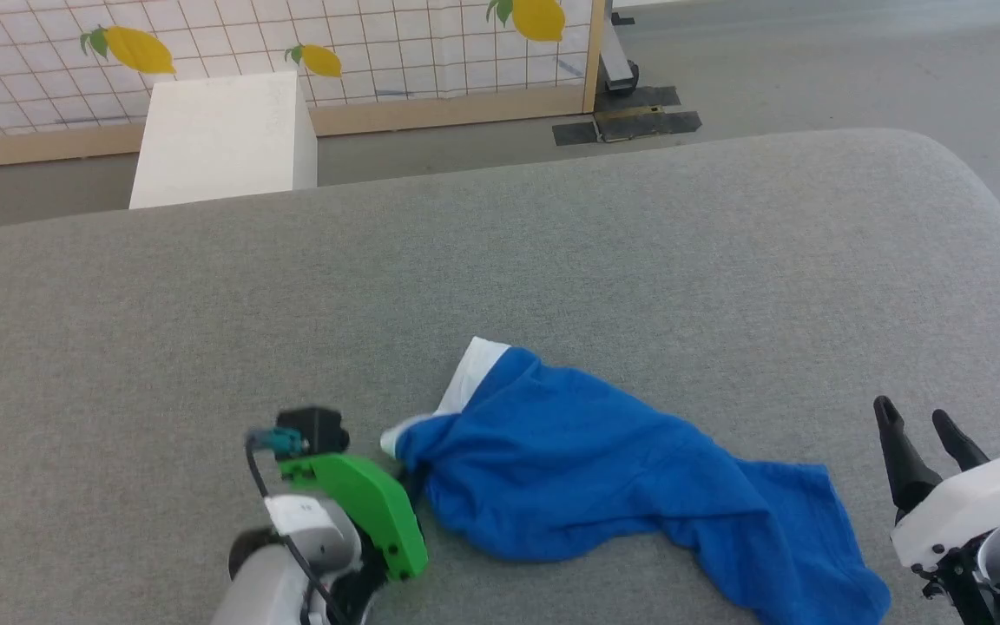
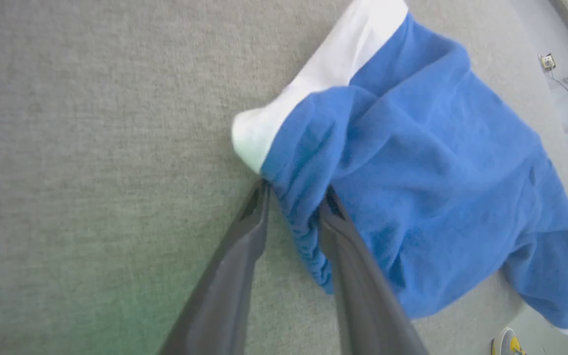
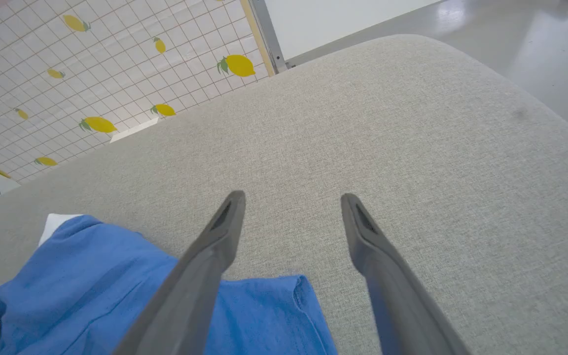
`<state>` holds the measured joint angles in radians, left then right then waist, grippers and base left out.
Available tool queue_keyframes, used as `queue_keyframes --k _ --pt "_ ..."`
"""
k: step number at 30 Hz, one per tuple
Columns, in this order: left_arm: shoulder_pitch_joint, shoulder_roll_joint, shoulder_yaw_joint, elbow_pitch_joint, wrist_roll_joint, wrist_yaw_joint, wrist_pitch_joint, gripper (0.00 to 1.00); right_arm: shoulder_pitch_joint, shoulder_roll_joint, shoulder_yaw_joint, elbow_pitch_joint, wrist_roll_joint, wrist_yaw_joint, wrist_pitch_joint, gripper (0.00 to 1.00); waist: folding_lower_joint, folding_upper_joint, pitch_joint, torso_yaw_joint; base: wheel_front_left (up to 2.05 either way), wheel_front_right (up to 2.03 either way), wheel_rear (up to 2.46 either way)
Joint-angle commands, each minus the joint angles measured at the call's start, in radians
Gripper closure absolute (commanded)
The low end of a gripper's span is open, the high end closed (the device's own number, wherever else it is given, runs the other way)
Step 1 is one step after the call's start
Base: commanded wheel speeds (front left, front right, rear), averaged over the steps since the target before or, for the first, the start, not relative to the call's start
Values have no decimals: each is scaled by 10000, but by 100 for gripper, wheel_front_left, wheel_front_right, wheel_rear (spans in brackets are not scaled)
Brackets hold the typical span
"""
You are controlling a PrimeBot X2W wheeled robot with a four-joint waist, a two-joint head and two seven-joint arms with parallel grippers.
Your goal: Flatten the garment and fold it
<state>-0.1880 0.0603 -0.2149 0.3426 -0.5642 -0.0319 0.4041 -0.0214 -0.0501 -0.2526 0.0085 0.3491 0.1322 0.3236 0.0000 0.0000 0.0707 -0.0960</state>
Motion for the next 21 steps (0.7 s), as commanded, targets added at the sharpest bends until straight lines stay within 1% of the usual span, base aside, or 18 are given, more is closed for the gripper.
queue_keyframes --k 1,4,7,9,11,13,14,16,18,19,21 --pt "-422 28 97 -50 -109 -152 -261 100 -122 -1 11 87 14 -15 -132 0 0 0 33 3 0 0 0" --pt "-1078 44 481 -420 -504 -402 -815 100 -58 -1 -62 257 -372 -15 -187 0 0 0 19 93 0 0 0" --pt "-1713 32 997 -1242 -1079 -529 -1248 100 -78 -1 -112 359 -499 -15 -205 0 0 0 -12 188 0 0 0" --pt "-1923 14 1441 -1991 -1694 -551 -1336 100 -121 -1 -133 413 -576 -15 -198 0 0 0 -47 235 0 0 0" --pt "-1815 183 1809 -2756 -1924 -404 -1249 100 -152 -1 -136 458 -648 -15 -202 0 0 0 -96 281 0 0 0" --pt "-1333 366 2240 -3452 -2152 -79 -1039 100 -169 -1 -160 506 -640 -15 -227 0 0 0 -125 343 0 0 0" --pt "-920 564 2463 -3756 -2078 178 -925 100 -168 -1 -159 538 -623 -15 -240 0 0 0 -133 375 0 0 0" --pt "-9 712 2988 -4099 -2138 700 -789 100 -155 -1 -172 587 -566 -15 -276 0 0 0 -126 461 0 0 0" --pt "1007 947 3458 -4152 -1894 1260 -724 100 -136 -1 -164 621 -547 -15 -287 0 0 0 -92 566 0 0 0" --pt "1533 969 3729 -4099 -1826 1569 -736 100 -131 -1 -175 629 -540 -15 -299 0 0 0 -68 636 0 0 0" --pt "2378 903 4114 -3884 -1794 2037 -715 100 -126 -1 -198 631 -555 -15 -315 0 0 0 -44 774 0 0 0"
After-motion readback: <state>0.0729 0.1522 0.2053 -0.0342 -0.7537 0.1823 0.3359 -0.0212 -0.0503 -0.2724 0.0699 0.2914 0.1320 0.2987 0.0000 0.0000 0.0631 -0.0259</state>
